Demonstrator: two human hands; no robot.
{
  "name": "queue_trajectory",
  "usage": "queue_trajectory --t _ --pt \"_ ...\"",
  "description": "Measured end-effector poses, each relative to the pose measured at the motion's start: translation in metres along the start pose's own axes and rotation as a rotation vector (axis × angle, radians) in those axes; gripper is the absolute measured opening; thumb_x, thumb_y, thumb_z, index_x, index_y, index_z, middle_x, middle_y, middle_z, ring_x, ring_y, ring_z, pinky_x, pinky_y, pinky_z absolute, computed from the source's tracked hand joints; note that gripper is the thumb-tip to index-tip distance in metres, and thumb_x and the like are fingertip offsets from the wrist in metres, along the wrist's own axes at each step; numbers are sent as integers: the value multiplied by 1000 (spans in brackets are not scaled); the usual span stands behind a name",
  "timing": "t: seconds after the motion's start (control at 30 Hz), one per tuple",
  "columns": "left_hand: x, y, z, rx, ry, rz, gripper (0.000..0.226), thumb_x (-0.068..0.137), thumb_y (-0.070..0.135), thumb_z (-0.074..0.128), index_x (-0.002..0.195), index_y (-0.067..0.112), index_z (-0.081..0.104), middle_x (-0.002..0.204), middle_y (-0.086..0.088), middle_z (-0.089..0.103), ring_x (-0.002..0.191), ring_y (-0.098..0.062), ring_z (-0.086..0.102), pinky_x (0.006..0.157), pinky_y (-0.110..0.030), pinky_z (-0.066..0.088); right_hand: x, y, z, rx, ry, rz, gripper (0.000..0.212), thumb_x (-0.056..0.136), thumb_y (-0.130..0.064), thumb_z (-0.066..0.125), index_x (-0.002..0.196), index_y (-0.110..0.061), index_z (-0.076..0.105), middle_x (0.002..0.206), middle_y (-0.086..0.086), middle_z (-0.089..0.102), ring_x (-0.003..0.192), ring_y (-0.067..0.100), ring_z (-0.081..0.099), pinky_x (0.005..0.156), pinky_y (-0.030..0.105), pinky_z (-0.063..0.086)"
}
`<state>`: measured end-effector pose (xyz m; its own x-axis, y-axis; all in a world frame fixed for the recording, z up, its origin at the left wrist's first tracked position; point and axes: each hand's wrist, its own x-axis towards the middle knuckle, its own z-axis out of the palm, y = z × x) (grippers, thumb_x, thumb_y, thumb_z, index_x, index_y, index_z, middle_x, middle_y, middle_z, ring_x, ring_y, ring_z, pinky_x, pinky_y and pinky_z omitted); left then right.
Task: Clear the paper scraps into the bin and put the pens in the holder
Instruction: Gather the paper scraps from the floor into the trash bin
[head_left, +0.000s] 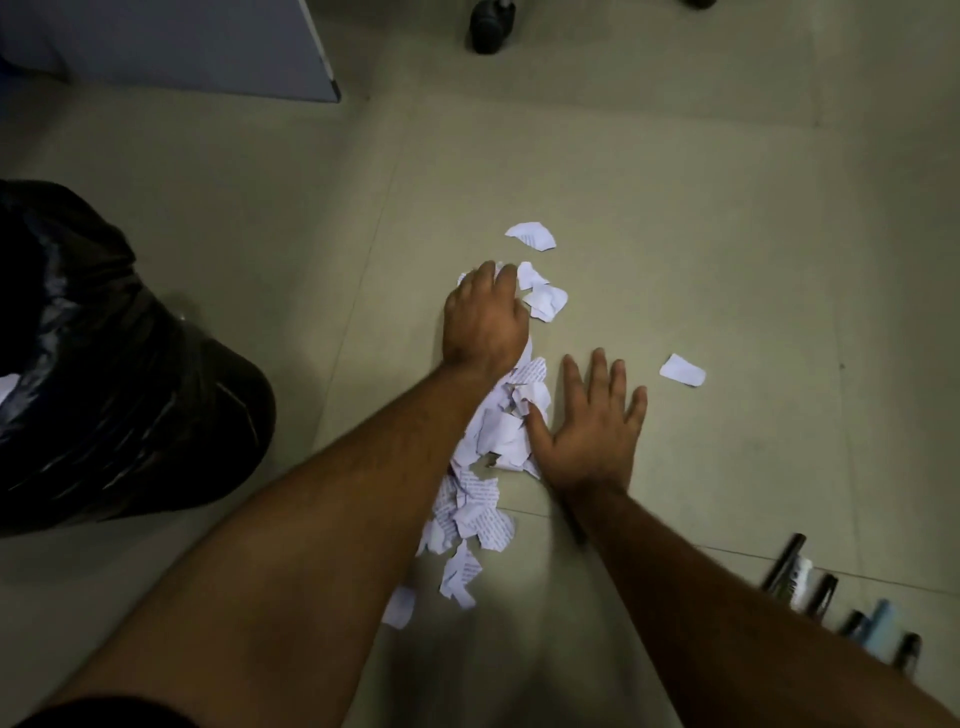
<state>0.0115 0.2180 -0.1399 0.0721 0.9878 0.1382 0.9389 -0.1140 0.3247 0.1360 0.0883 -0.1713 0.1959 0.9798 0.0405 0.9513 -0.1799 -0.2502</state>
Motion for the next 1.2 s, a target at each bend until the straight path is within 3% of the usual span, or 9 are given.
queue_trajectory --t 0.1,0.3,0.43,0.53,0.6,0.73,0.9,1.03,1.2 --pt "39 14 5 58 -202 6 51 91 27 47 140 14 44 149 -15 40 134 -34 41 107 -41 34 0 1 -1 -4 15 -5 73 90 -65 40 148 -22 42 160 12 30 149 33 23 119 55 13" --pt "62 23 18 197 -445 163 60 97 47 38 149 20 31 160 -11 22 145 -33 23 114 -48 24 2 2 0 -3 31 -1 73 89 -67 39 147 -22 44 159 11 30 149 32 23 119 54 12" --pt "-1 25 15 235 -393 169 59 95 51 33 145 20 42 155 -11 35 141 -33 34 110 -52 30 3 2 -5 19 -1 10 72 88 -65 40 147 -23 43 160 10 30 150 30 20 120 53 10" --pt "-42 27 0 248 -177 140 44 92 46 37 115 21 66 114 -8 68 104 -31 63 96 -50 42 4 1 -5 46 1 14 67 89 -56 43 146 -21 44 159 9 32 150 29 21 120 53 11" --pt "-58 22 -9 265 -72 140 39 92 45 42 113 22 65 105 -6 69 96 -29 63 96 -48 42 4 1 -4 77 -2 15 66 87 -52 43 145 -20 44 158 8 34 149 29 23 120 54 13" --pt "-56 14 -18 272 -78 81 54 90 49 41 137 23 51 140 -13 52 128 -34 48 109 -53 31 2 3 -7 91 -1 14 68 87 -53 37 144 -17 46 156 9 37 148 31 26 119 55 15" --pt "-14 -2 -9 172 -422 -133 68 91 64 35 149 29 31 159 -11 22 145 -36 20 115 -54 15 3 9 -1 127 42 -21 72 84 -54 34 143 -15 48 155 11 38 147 33 28 119 55 15" --pt "-50 7 -17 229 -390 10 60 95 58 33 144 25 41 153 -8 36 138 -33 33 114 -52 17 3 7 -3 136 4 -25 75 83 -58 31 144 -18 45 157 9 35 148 31 24 120 54 12" --pt "-103 15 -27 206 -285 18 62 98 50 32 151 20 25 140 -10 52 135 -29 41 114 -49 22 1 12 -17 288 -97 -27 85 78 -63 26 151 -19 36 160 7 29 151 28 16 121 49 6"
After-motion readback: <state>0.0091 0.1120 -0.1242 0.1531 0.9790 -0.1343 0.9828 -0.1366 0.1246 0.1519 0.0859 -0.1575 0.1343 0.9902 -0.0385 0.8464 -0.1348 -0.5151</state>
